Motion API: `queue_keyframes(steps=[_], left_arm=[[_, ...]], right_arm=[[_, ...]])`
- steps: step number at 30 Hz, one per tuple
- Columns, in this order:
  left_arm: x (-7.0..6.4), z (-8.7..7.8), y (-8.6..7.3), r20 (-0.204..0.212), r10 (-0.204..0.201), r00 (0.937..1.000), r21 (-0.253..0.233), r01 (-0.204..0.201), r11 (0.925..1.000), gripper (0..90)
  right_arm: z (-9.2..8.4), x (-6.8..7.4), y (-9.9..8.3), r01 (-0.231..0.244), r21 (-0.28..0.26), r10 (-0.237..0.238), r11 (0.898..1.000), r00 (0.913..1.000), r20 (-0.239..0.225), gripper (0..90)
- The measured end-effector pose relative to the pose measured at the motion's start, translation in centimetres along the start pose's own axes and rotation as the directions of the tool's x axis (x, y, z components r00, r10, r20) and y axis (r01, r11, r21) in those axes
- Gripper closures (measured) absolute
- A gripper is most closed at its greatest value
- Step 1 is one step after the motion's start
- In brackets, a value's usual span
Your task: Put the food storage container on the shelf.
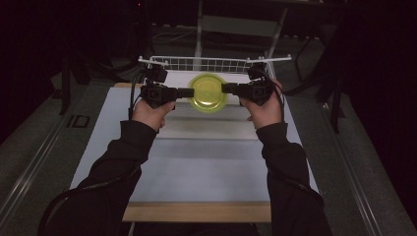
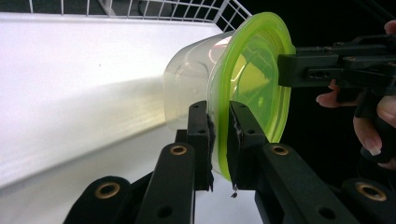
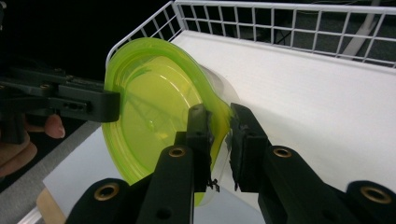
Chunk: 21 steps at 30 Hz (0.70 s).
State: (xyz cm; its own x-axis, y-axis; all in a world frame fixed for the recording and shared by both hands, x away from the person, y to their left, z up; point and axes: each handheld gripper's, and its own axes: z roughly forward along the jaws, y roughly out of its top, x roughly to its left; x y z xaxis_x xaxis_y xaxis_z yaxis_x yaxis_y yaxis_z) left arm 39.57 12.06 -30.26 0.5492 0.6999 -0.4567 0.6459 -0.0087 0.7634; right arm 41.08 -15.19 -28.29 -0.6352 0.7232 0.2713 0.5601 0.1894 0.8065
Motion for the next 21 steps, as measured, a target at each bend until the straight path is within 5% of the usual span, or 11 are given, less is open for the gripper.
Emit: queue_keyframes(steps=[13, 21], left_arm=[[2.5, 1.7, 0.9, -0.031, -0.063, 0.9975, 0.021, 0.064, 0.9977, 81.0], [3.0, 2.2, 1.6, -0.038, -0.048, 0.9981, 0.019, 0.049, 0.9986, 79.7]], right_arm=[[3.0, -2.1, 2.4, -0.057, 0.090, 0.056, 0.994, 0.9984, 0.013, 79.1], [3.7, -3.0, 2.9, -0.095, 0.117, 0.096, 0.989, 0.9954, 0.002, 79.3]])
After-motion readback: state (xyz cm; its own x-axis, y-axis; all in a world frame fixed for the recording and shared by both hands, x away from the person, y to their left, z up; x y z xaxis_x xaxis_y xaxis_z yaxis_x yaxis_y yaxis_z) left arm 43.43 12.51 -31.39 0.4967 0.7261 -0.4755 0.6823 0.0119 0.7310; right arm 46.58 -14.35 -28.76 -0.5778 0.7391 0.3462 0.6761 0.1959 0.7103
